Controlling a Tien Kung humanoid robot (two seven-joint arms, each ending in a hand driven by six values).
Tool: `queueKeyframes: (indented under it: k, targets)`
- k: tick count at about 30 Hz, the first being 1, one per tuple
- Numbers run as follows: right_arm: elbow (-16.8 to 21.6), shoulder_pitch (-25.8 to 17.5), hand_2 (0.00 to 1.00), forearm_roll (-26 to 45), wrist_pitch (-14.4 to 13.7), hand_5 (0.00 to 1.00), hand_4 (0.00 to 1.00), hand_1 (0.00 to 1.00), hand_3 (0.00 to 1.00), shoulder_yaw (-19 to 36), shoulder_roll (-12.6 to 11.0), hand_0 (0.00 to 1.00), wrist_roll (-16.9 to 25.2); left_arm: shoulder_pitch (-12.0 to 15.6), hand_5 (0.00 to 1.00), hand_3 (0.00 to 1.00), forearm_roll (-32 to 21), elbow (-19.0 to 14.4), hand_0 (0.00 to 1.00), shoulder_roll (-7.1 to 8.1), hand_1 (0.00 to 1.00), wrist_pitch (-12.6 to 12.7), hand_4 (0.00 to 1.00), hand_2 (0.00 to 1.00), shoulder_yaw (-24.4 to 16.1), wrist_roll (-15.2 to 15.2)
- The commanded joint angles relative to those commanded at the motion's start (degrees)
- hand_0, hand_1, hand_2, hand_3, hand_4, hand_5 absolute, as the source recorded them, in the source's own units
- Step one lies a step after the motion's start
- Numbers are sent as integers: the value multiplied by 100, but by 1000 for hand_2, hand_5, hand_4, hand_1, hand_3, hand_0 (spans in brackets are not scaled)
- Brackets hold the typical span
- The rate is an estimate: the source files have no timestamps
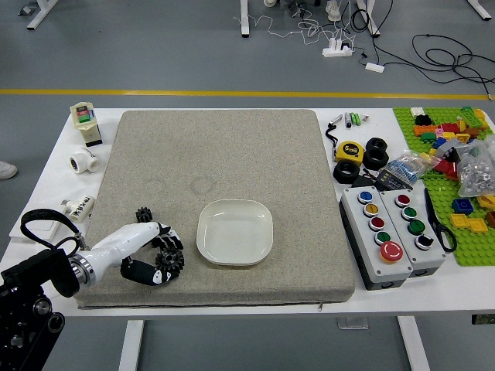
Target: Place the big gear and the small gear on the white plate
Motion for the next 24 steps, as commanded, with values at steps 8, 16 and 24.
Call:
queueKeyframes:
  k: [8,16,24]
  targets:
    - [0,-24,700,-23,-1,720,766,610,566,-2,5,606,-7,27,2,545,0,-145,313,17,347,49,88,421,-1,-29]
    - [0,-48,700,-22,-4,719,766,610,566,-21,6,604,-7,53,2,530,0,-413,287,28,319,114,92,402,-26,27]
    - [0,-46,700,27,-12,719,765,610,568,-36,0,604,7,-49,2,527,0,-554,281,34,311,271,86,392,3,68]
